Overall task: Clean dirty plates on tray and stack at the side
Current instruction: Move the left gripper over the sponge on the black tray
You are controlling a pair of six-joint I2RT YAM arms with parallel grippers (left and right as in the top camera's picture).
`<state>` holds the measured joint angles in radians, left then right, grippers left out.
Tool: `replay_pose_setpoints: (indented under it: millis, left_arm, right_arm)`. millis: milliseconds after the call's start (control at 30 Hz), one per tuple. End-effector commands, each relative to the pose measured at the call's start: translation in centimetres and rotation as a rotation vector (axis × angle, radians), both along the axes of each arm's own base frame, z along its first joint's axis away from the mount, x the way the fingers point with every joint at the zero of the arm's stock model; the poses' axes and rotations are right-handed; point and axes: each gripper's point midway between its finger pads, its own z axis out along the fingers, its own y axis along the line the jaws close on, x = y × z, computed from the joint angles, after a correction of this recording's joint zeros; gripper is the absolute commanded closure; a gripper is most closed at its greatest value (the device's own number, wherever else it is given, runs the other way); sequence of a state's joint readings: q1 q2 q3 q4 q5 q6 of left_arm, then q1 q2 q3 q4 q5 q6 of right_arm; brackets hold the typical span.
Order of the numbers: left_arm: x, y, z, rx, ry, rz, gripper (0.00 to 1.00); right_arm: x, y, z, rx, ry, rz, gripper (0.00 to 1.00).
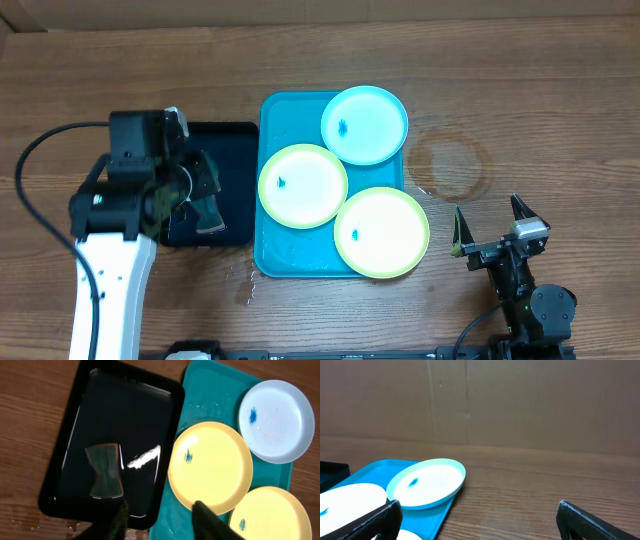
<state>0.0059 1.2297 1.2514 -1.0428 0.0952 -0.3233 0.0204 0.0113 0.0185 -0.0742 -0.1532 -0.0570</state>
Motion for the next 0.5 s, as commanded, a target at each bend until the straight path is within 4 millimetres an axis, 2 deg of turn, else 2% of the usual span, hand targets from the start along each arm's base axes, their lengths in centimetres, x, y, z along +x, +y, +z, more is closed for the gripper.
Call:
replay_pose_setpoints:
  millis: [0, 67, 200, 333, 400, 467]
  left_arm:
    - [0.4, -1.5, -1.8, -0.076, 0.067, -0.030, 0.35]
    - [0.5, -2.1, -2.3, -0.109, 0.089, -0.047, 0.23]
    - [0.4, -2.9, -2.3, -0.151, 0.101, -0.068, 0.13]
    - [-0.4, -2.9, -1.9, -0.147, 0.120, -0.069, 0.09]
    - [-0.7, -2.8, -1.9, -0.145, 0.126, -0.067, 0.09]
    - [-0.8, -2.8, -1.9, -0.144, 0.127, -0.067, 0.08]
  right_arm:
    - [0.0, 0.1, -0.3, -0.003, 0.002, 0.005, 0.00]
    - [0.0, 0.1, -0.3, -0.003, 0.002, 0.005, 0.00]
    - [0.0, 0.1, -0.3, -0.003, 0.002, 0.005, 0.00]
    - [0.1, -0.3, 0.0, -0.027, -0.017, -0.021, 0.00]
    - [0.2, -1.5, 1.3, -0.072, -0.074, -0.089, 0.00]
    - [0.1, -1.6, 2.6, -0.070, -0.127, -0.095, 0.00]
